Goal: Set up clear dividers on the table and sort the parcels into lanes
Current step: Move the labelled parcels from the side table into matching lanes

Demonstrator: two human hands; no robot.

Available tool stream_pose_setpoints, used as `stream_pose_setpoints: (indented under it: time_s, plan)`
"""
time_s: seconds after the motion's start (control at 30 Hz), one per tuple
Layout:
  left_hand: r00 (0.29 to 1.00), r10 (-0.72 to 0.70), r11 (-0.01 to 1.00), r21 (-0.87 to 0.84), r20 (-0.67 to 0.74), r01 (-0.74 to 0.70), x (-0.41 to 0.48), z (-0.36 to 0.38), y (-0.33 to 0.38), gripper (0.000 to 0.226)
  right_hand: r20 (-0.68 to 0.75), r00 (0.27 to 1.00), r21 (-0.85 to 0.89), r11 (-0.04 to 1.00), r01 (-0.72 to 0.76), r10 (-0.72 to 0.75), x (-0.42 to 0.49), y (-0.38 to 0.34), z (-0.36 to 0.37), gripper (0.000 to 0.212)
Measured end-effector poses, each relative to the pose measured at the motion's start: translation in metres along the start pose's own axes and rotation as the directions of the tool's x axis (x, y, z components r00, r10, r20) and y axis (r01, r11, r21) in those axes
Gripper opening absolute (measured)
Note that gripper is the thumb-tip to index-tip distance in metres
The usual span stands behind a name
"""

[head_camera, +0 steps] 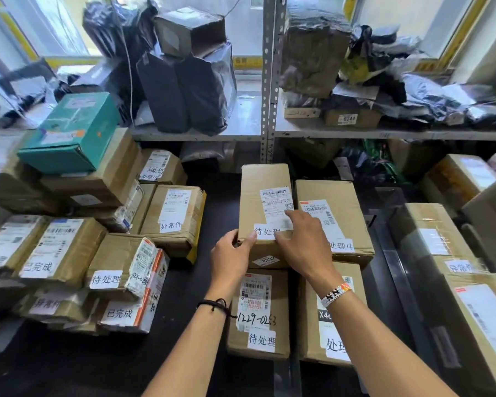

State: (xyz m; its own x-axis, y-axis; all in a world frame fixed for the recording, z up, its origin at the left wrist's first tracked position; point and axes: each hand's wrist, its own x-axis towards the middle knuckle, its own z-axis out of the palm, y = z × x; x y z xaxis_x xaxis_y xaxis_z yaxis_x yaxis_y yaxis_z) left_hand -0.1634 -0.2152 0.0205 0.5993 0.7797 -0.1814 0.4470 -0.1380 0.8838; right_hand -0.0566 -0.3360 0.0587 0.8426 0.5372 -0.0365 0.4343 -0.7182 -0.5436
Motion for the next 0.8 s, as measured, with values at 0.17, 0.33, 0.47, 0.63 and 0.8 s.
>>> stream_pose_setpoints:
  time_s: [0.17, 0.33, 0.47, 0.63, 0.8]
  plan:
    - [0.994, 0.104, 0.988, 0.121, -0.032, -0.1, -0.002, -0.017, 0.021, 0.055, -0.077, 0.988, -0.057, 0.99, 0.126, -0.131, -0.012, -0.02, -0.004, 0.059]
    - [0.964, 0.254, 0.961, 0.138, -0.079, -0.241, -0.02, -0.055, 0.03, 0.053, -0.124, 0.975, 0.039, 0.98, 0.193, -0.187, -0.033, -0.051, -0.002, 0.057]
    - [0.942, 0.289, 0.954, 0.128, -0.168, -0.27, -0.047, -0.103, 0.007, 0.049, -0.138, 0.97, 0.145, 0.965, 0.218, -0.198, -0.065, -0.072, 0.01, 0.056]
    - [0.922, 0.302, 0.951, 0.146, -0.243, -0.273, -0.067, -0.155, -0.023, 0.047, -0.116, 0.972, 0.306, 0.923, 0.233, -0.207, -0.09, -0.107, 0.039, 0.058]
    - [0.888, 0.341, 0.932, 0.231, -0.308, -0.278, -0.081, -0.185, -0.044, 0.048, -0.057, 0.965, 0.444, 0.859, 0.256, -0.258, -0.118, -0.136, 0.074, 0.058]
